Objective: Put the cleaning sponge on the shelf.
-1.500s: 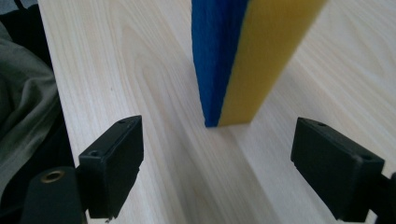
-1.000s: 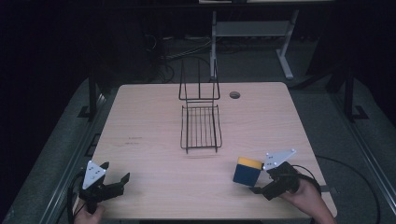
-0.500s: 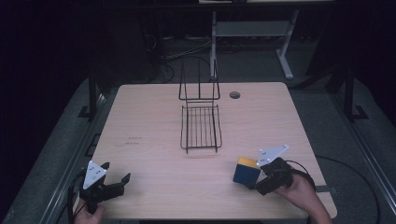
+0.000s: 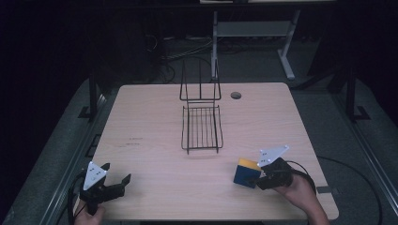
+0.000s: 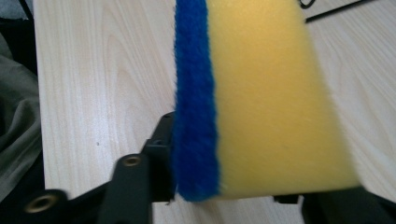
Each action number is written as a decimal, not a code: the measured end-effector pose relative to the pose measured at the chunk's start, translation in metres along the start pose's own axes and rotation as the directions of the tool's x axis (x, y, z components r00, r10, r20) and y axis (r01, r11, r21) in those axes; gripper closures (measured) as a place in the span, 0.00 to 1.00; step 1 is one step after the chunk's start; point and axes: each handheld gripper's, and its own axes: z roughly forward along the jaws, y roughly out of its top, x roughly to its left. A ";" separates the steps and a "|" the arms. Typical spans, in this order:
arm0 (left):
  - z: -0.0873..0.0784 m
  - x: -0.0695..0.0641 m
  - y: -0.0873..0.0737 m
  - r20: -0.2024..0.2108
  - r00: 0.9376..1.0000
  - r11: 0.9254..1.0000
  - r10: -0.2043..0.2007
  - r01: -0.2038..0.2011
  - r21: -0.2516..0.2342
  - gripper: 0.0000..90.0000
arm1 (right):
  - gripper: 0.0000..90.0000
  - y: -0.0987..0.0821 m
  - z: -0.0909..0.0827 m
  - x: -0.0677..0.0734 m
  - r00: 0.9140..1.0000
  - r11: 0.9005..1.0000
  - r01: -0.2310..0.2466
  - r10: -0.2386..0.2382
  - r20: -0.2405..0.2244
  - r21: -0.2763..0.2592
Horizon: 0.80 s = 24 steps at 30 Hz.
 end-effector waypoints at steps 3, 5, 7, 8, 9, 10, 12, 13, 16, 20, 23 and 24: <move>0.000 0.000 0.000 -0.003 1.000 1.000 -0.006 0.006 -0.002 0.16 | 0.62 0.001 0.000 0.001 1.000 1.000 0.009 -0.009 -0.009 0.000; 0.000 0.000 0.000 -0.003 1.000 1.000 -0.006 0.006 -0.001 0.16 | 0.63 0.001 0.000 0.003 1.000 1.000 0.019 -0.019 -0.012 -0.003; 0.000 0.000 0.000 -0.004 1.000 1.000 -0.005 0.005 -0.002 0.16 | 0.63 0.002 0.000 0.003 1.000 1.000 0.021 -0.021 -0.013 0.000; 0.000 0.000 0.000 -0.004 1.000 1.000 -0.004 0.004 -0.002 0.16 | 0.63 0.002 0.000 0.003 1.000 1.000 0.021 -0.021 -0.015 0.001; 0.000 0.000 0.000 -0.004 1.000 1.000 -0.003 0.003 -0.002 0.16 | 0.63 0.002 0.000 0.003 1.000 1.000 0.016 -0.016 -0.019 0.002; 0.000 0.000 0.000 -0.003 1.000 1.000 -0.005 0.005 -0.002 0.16 | 0.63 0.003 0.000 0.003 0.999 1.000 0.022 -0.022 -0.025 0.001; 0.001 0.000 0.000 -0.004 1.000 1.000 -0.004 0.004 0.000 0.16 | 0.63 0.006 -0.001 0.003 0.999 1.000 0.031 -0.031 -0.028 0.002; 0.000 0.000 0.000 -0.004 1.000 1.000 -0.004 0.004 0.001 0.16 | 0.63 0.008 -0.001 0.003 0.999 0.999 0.038 -0.038 -0.029 0.003; 0.000 0.000 0.000 -0.005 1.000 1.000 -0.003 0.003 -0.004 0.16 | 0.63 0.012 -0.002 0.002 0.998 0.999 0.046 -0.046 -0.038 0.000; 0.000 0.001 -0.001 -0.005 1.000 1.000 -0.007 0.007 -0.001 0.16 | 0.63 0.020 -0.004 -0.001 0.997 0.998 0.060 -0.060 -0.042 0.002; 0.000 0.001 0.000 -0.004 1.000 1.000 -0.006 0.006 0.000 0.16 | 0.63 0.028 -0.004 -0.004 0.996 0.997 0.078 -0.078 -0.046 0.009; 0.000 0.001 0.000 -0.004 1.000 1.000 -0.007 0.007 -0.002 0.16 | 0.63 0.030 -0.004 -0.004 0.996 0.997 0.081 -0.081 -0.045 0.008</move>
